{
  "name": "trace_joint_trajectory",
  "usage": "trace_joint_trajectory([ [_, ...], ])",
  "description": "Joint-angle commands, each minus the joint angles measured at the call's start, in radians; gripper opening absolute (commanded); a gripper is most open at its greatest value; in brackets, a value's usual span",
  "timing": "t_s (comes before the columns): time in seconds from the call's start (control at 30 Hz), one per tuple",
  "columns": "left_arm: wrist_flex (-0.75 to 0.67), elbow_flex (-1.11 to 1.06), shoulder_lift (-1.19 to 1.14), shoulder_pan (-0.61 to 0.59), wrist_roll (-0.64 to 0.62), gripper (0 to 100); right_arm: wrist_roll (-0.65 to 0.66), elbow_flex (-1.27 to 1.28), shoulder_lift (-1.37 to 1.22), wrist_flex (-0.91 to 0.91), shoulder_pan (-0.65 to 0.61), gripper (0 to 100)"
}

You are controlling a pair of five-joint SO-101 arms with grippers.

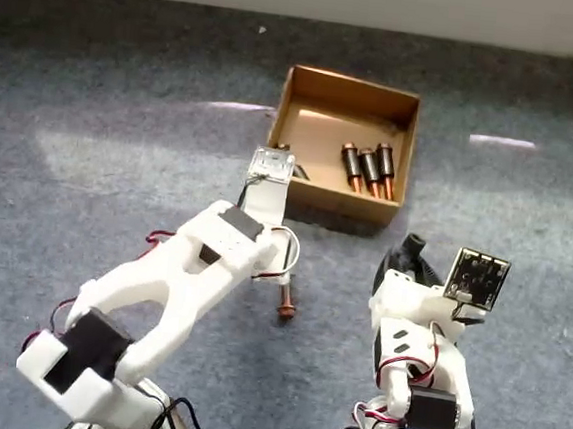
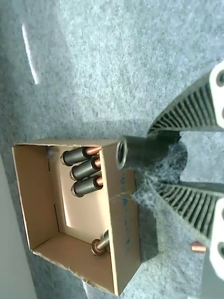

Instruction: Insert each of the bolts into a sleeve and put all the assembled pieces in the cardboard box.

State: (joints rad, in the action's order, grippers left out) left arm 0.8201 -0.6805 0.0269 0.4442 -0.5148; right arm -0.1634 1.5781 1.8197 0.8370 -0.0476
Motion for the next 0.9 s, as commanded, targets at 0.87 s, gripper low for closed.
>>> trace_joint_trajectory([
  [0.87, 0.157, 0.094, 0.096, -0.042, -0.183, 1, -0.003, -0.016, 0.018, -0.012, 0.012, 0.6],
])
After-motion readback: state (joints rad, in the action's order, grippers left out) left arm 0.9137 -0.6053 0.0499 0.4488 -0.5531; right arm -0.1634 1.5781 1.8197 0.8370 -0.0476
